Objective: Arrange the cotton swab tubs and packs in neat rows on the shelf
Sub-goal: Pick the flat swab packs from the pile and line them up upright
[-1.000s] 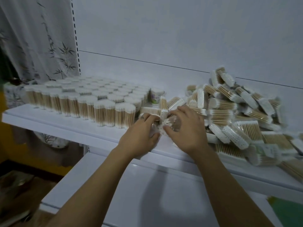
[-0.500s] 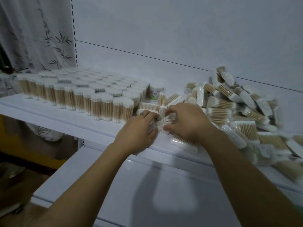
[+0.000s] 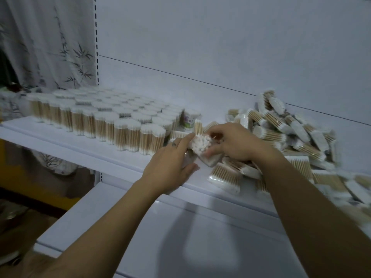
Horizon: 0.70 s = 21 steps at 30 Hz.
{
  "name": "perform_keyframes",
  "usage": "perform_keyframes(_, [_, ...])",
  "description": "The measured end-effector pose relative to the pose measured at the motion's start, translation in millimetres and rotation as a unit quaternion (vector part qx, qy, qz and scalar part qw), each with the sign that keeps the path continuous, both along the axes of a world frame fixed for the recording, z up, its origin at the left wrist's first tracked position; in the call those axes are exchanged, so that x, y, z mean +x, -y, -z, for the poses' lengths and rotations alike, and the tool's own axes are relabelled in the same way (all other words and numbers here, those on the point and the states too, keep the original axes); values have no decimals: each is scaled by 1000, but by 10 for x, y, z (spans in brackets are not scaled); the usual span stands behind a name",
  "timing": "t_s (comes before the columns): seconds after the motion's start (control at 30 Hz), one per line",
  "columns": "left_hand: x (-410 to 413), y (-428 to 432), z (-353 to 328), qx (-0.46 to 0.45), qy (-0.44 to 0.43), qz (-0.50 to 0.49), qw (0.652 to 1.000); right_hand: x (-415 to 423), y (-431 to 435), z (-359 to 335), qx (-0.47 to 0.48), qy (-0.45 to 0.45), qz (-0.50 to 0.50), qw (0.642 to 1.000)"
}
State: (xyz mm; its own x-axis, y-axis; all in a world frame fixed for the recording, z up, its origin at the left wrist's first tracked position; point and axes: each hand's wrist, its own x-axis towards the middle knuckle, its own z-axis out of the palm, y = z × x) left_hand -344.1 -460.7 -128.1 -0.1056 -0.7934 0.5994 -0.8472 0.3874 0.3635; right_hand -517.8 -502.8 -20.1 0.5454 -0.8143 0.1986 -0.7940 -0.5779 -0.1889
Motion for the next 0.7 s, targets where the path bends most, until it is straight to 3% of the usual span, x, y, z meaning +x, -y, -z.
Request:
perform_keyframes(0.13, [-4,-16,-9,-54,-27,-2,998,-89,-12,-109,85,197,-25,976])
perform_keyframes(0.23, [-26,-18,-77,-74,-106,26,991,-64,-101,-125,173,368,-20,913])
perform_keyframes(0.33, [-100,-42,-171,-59,-248,90,963,-6,-141,-102,198,470,10,860])
perform_keyframes(0.47, [-172,-48,-406,-41,-324,136,935,94,-138,-103,237,558,44,794])
perform_keyframes(0.6, [-143,20,-669,-15,-392,134,910,137,-134,-204,240,537,56,806])
perform_keyframes(0.7, [-120,33,-858,18,-451,146,880,93,-98,-223,154,463,90,868])
